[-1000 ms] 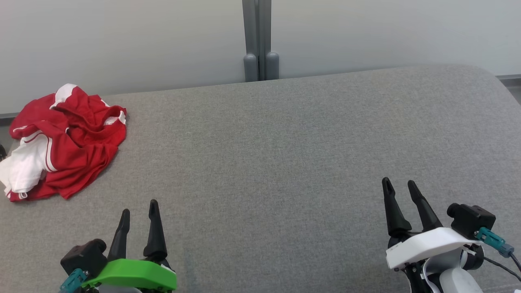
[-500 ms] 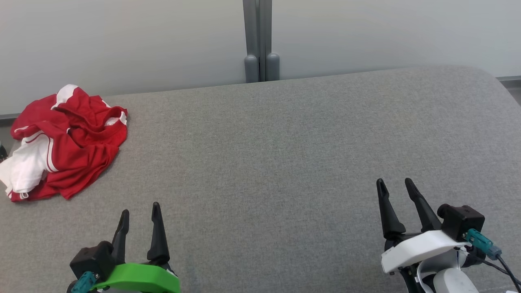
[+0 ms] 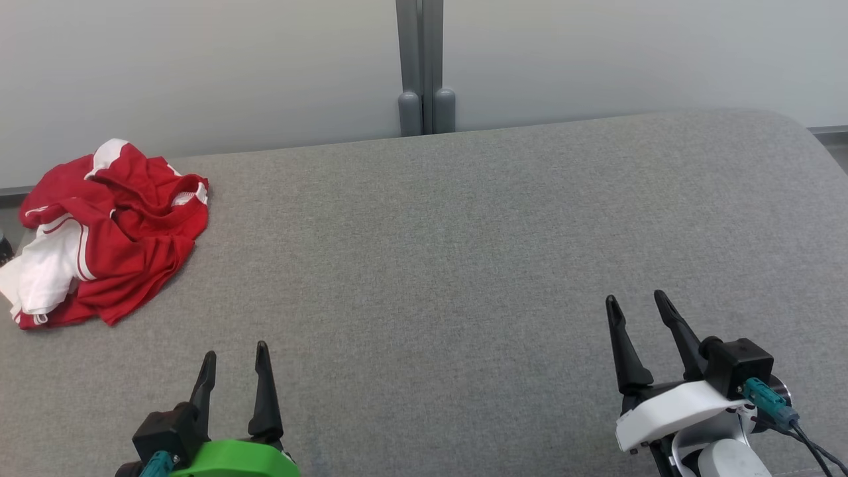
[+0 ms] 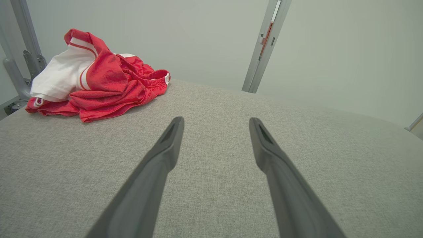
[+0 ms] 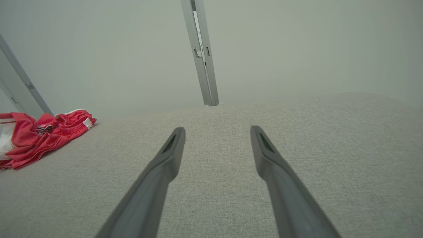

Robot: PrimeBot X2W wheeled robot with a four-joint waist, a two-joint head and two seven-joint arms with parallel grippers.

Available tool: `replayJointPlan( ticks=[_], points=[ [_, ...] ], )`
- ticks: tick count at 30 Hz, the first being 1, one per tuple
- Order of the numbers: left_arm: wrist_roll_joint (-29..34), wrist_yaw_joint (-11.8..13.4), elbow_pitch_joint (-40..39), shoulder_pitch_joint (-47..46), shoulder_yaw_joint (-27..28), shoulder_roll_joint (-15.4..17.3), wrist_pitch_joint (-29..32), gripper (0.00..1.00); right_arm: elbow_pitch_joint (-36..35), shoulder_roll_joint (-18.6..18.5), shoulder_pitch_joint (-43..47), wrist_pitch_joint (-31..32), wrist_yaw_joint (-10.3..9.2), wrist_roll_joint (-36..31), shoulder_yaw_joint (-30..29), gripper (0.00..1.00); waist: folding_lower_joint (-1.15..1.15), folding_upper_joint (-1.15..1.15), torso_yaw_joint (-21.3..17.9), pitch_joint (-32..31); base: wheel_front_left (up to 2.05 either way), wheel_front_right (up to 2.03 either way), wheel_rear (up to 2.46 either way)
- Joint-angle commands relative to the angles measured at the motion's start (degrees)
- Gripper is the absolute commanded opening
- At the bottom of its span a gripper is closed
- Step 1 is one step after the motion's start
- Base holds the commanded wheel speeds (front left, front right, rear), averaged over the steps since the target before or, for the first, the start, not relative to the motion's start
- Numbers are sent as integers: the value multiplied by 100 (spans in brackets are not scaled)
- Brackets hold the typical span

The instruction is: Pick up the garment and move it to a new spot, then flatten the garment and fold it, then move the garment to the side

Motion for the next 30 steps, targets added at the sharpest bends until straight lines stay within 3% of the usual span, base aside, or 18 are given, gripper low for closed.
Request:
replayJointPlan(
  ticks=[1, 22, 30],
  points=[
    [138, 26, 5, 48, -10, 43, -45, 100, -23, -30, 9, -48, 2, -139, 10, 100, 0, 0, 2, 1, 0, 0, 0],
    [691, 161, 258, 76, -150, 50, -272, 100, 250, -35, -45, -272, 2, -956, 17, 100, 0, 0, 13, 19, 0, 0, 0],
    [632, 157, 306, 41, -148, 50, -263, 100, 290, -35, -69, -265, 1, -913, -8, 100, 0, 0, 17, 28, 0, 0, 0]
  ],
)
